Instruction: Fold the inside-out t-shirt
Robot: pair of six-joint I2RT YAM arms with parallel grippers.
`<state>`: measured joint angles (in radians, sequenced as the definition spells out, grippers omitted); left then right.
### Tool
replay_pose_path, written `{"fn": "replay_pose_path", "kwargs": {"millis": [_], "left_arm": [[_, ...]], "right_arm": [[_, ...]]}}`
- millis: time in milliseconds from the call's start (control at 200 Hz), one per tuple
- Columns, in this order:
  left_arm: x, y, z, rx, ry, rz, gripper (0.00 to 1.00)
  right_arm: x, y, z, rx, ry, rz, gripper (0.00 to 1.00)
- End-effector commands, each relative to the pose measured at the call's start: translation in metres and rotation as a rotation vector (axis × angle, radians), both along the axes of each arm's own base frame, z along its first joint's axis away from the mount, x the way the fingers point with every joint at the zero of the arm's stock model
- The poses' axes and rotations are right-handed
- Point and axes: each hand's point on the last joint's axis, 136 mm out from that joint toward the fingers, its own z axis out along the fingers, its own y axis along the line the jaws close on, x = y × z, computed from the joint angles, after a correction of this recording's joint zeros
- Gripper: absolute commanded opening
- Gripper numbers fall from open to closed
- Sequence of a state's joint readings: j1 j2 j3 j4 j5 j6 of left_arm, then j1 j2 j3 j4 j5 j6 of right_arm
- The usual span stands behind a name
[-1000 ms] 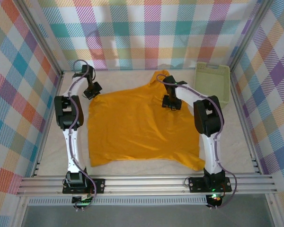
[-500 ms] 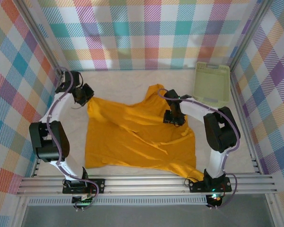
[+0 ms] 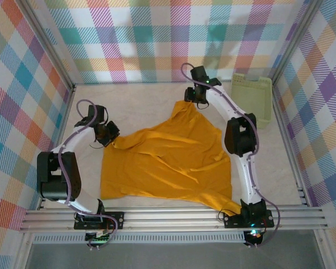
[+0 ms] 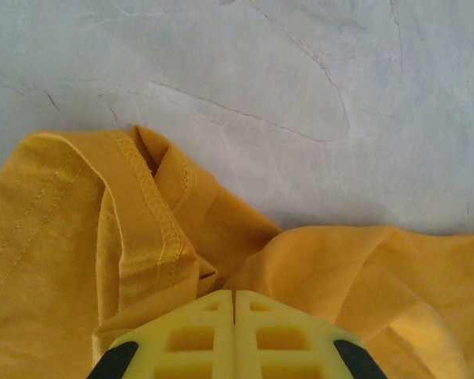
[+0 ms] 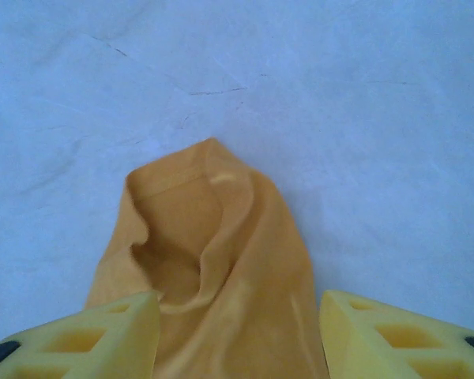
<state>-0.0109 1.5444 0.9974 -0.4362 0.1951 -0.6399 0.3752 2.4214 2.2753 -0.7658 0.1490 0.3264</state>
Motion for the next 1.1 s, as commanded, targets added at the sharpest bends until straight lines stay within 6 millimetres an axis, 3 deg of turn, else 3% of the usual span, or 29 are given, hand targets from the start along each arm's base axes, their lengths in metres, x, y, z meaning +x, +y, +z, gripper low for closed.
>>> {"fn": "replay_pose_path", "kwargs": {"millis": [0,140,340,465,720,845,945,1015,1094], "left_arm": [[-0.001,-0.005,0.007,-0.017,-0.046,-0.012,0.07],[-0.006,-0.010,0.003,-0.036,-0.060,-0.023,0.07],[-0.015,-0.014,0.001,-0.052,-0.098,-0.026,0.07],[-0.020,-0.015,0.008,-0.058,-0.158,-0.024,0.07],[-0.042,-0.016,0.025,-0.053,-0.225,-0.040,0.09],[-0.051,-0.013,0.030,-0.038,-0.241,-0.036,0.10],[-0.052,-0.013,0.036,-0.033,-0.263,-0.043,0.10],[-0.053,-0.015,0.042,-0.041,-0.281,-0.051,0.09],[-0.056,-0.016,0.050,-0.049,-0.310,-0.055,0.08]], "right_arm": [[0.008,-0.001,-0.008,-0.069,0.010,0.050,0.56],[0.025,0.006,-0.021,-0.079,-0.022,0.094,0.57],[0.032,0.010,-0.041,-0.082,-0.010,0.117,0.57],[0.036,0.007,-0.049,-0.072,-0.006,0.111,0.48],[0.042,0.007,-0.058,0.014,0.013,0.105,0.41],[0.044,0.005,-0.057,0.018,0.008,0.090,0.23],[0.047,-0.001,-0.032,0.037,-0.020,0.060,0.06],[0.047,-0.005,0.003,0.047,-0.065,0.054,0.00],[0.040,-0.017,0.045,0.041,-0.109,0.021,0.00]]}}
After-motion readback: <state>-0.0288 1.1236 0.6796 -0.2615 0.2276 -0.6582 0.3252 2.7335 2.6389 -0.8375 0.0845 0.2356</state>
